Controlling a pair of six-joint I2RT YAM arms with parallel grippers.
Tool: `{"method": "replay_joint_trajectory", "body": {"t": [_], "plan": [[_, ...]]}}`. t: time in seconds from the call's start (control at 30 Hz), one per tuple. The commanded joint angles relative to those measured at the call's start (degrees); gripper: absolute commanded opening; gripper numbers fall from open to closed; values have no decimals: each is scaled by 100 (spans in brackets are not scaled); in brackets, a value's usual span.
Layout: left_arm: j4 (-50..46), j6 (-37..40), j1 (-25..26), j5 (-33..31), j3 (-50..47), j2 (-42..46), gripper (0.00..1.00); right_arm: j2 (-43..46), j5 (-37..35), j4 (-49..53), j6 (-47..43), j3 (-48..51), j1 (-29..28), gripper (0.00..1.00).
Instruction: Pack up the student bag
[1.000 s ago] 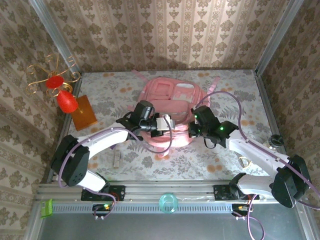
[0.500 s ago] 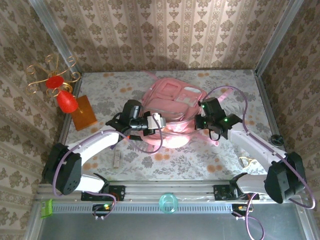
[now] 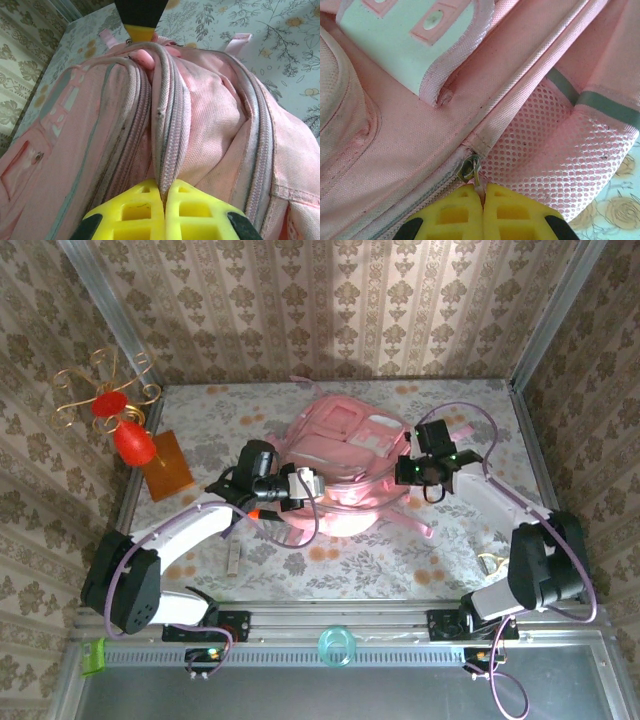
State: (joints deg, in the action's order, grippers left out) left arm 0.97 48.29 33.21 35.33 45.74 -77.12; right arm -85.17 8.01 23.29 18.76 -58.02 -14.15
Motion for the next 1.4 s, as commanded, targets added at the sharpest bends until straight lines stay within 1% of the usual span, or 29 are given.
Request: {"method": "replay_joint_trajectory", "body": {"t": [0.0, 0.1, 0.17, 0.27, 0.43, 0.53, 0.57, 0.6, 0.67, 0.73, 0.83, 0.87, 0.93, 1.0, 1.07, 1.13, 1.17, 1.2, 1.27, 1.3, 1.37], "plan": [[-254, -12, -280, 44, -121, 360, 0, -478, -1372, -148, 13, -224, 553, 0], [-170, -34, -285, -126, -146, 324, 0, -603, -1231, -69, -11, -345, 606, 0], [-73, -67, -289, -265, -100, 199, 0, -444, -1113, -57, -4, -235, 599, 0], [25, -127, -291, -386, 96, -119, 0, 67, -1016, -103, 114, 213, 598, 0], [106, -10, -478, -454, 567, -793, 1, 1067, -539, -297, 414, 933, 479, 0], [-12, 62, -666, -456, 963, -1188, 8, 1396, -382, -365, 569, 1162, 190, 0], [-27, 66, -674, -464, 1062, -1299, 8, 1455, -386, -382, 606, 1202, 64, 0], [-58, 90, -874, -473, 1156, -1397, 11, 1518, -428, -413, 679, 1233, -82, 0], [12, 27, -1011, -478, 1303, -1552, 13, 1596, -485, -532, 827, 1288, -373, 0], [-30, -36, -1099, -569, 1498, -1714, 19, 1634, -554, -765, 1080, 1386, -679, 0], [21, -176, -1129, -1294, 1745, -1941, 32, 1585, -738, -1227, 1524, 1538, -1127, 0], [90, -336, -1139, -1589, 1815, -1990, 36, 1538, -815, -1362, 1641, 1571, -1272, 0], [185, -699, -1180, -1986, 1903, -2004, 44, 1405, -889, -1571, 1752, 1581, -1481, 6], [293, -1237, -1235, -2282, 1923, -1893, 53, 1225, -727, -1682, 1742, 1485, -1604, 11], [299, -1783, -1323, -2326, 1873, -1699, 59, 1079, -484, -1566, 1577, 1324, -1647, 19], [325, -2419, -1377, -2603, 1743, -1429, 66, 1091, -405, -1213, 1286, 1134, -1661, 25], [294, -2756, -1379, -2784, 1647, -1260, 67, 1180, -438, -1032, 1102, 1065, -1657, 28], [238, -3185, -1379, -2825, 1542, -1054, 67, 1310, -531, -844, 897, 1010, -1653, 34], [99, -4230, -1344, -2553, 1335, -682, 67, 1596, -834, -570, 570, 932, -1645, 40], [41, -4815, -1268, -2394, 1207, -497, 67, 1744, -956, -539, 412, 917, -1620, 41], [43, -5497, -945, -2169, 931, -239, 66, 1886, -929, -726, 236, 917, -1529, 43]]}}
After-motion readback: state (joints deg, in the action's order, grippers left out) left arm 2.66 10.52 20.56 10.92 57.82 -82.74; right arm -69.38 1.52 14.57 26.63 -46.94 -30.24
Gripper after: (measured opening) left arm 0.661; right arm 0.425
